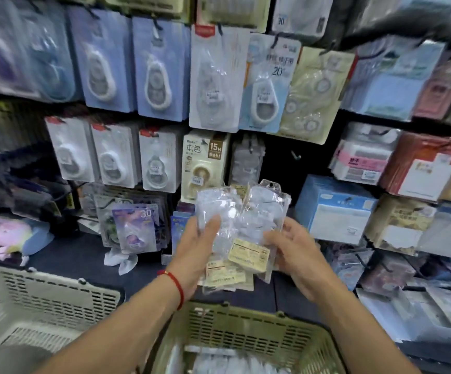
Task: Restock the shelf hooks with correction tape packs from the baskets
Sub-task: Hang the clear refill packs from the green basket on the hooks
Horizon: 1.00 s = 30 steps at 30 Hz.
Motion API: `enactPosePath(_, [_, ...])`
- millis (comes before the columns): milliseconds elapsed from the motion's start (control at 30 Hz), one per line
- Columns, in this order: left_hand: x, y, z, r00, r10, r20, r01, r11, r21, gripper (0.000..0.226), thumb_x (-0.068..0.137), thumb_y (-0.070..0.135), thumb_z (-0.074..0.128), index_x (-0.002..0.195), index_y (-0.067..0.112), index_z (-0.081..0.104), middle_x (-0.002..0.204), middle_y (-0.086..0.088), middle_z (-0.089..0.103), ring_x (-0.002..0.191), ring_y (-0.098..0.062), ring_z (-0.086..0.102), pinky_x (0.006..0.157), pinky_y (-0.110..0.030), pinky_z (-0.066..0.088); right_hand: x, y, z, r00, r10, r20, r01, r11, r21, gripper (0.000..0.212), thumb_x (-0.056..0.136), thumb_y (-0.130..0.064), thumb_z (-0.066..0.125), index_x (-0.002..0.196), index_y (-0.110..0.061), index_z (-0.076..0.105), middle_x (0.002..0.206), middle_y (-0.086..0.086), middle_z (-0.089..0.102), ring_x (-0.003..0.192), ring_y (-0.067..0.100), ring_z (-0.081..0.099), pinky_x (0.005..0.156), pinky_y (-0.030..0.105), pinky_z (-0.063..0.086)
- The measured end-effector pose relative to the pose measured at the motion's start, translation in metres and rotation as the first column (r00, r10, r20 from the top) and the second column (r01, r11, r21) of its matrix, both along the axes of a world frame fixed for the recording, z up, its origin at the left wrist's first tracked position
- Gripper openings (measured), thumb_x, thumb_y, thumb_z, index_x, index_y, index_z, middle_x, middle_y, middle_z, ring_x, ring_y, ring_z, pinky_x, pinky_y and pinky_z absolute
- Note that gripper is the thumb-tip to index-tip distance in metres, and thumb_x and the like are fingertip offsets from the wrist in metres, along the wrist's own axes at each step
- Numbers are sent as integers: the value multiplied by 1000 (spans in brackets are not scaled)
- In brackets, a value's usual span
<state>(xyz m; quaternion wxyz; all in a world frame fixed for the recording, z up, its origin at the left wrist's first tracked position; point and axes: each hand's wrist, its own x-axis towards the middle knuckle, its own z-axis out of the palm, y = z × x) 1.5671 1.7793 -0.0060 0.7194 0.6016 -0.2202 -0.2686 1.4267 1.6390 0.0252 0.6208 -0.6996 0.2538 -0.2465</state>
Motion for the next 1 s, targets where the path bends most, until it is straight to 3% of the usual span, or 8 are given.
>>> enactPosePath(100, [22, -7, 29, 961, 135, 242, -144, 989, 23, 16, 102, 47, 59, 113, 36, 56, 112, 16, 64, 83, 21, 62, 63, -2, 46, 10, -10, 24, 999, -28, 34, 32, 994, -108, 19, 103, -12, 57, 110, -27, 67, 107, 13, 78, 99, 39, 75, 86, 66, 59])
enactPosePath(233, [47, -9, 49, 885, 257, 389, -300, 953, 53, 64, 95, 66, 56, 145, 29, 44, 114, 14, 54, 101, -4, 56, 79, -27, 44, 23, -24, 42, 995, -2, 102, 23, 978, -207, 19, 105, -13, 57, 112, -27, 68, 107, 4, 80, 93, 21, 79, 72, 42, 66])
enactPosePath(333, [58, -11, 49, 862, 307, 403, -349, 937, 32, 81, 89, 74, 54, 152, 26, 40, 126, 9, 50, 117, -16, 51, 93, -34, 41, 33, -30, 47, 993, 39, 107, -11, 969, -248, 27, 106, -16, 57, 107, -39, 71, 109, 1, 79, 100, 22, 78, 89, 56, 62])
enactPosePath(467, [67, -12, 45, 859, 342, 382, -372, 928, 6, 96, 78, 83, 50, 155, 27, 37, 133, 5, 50, 122, -18, 50, 96, -37, 42, 44, -37, 43, 991, 74, 110, -39, 956, -290, 32, 106, -18, 57, 106, -48, 72, 111, -1, 80, 102, 22, 77, 93, 58, 60])
enactPosePath(700, [73, -10, 41, 835, 374, 403, -402, 916, -18, 95, 80, 82, 49, 156, 26, 37, 140, 0, 51, 120, -18, 50, 93, -36, 41, 53, -41, 27, 981, 92, 172, -39, 957, -287, 29, 106, -19, 59, 110, -46, 71, 108, -1, 81, 98, 22, 79, 79, 39, 66])
enactPosePath(833, [74, -11, 44, 851, 377, 366, -389, 920, -41, 89, 81, 83, 52, 146, 24, 46, 143, -15, 55, 126, -33, 56, 92, -39, 47, 59, -45, 28, 975, 74, 208, -12, 958, -288, 23, 106, -24, 61, 115, -42, 71, 105, -2, 81, 92, 18, 79, 71, 30, 64])
enactPosePath(933, [71, -9, 45, 848, 354, 394, -379, 925, -15, 81, 84, 85, 53, 136, 23, 51, 134, -19, 57, 121, -36, 57, 87, -40, 52, 66, -51, 21, 992, -61, 108, 93, 943, -321, 26, 103, -31, 64, 128, -31, 66, 107, -7, 78, 94, 6, 75, 76, 24, 60])
enactPosePath(1000, [66, -9, 44, 853, 333, 401, -360, 933, -9, 69, 82, 83, 54, 128, 31, 53, 116, 0, 63, 107, -16, 62, 81, -27, 50, 68, -53, 17, 968, -247, -34, 201, 854, -479, 43, 100, -39, 66, 140, -28, 55, 120, -12, 67, 105, 4, 65, 85, 23, 51])
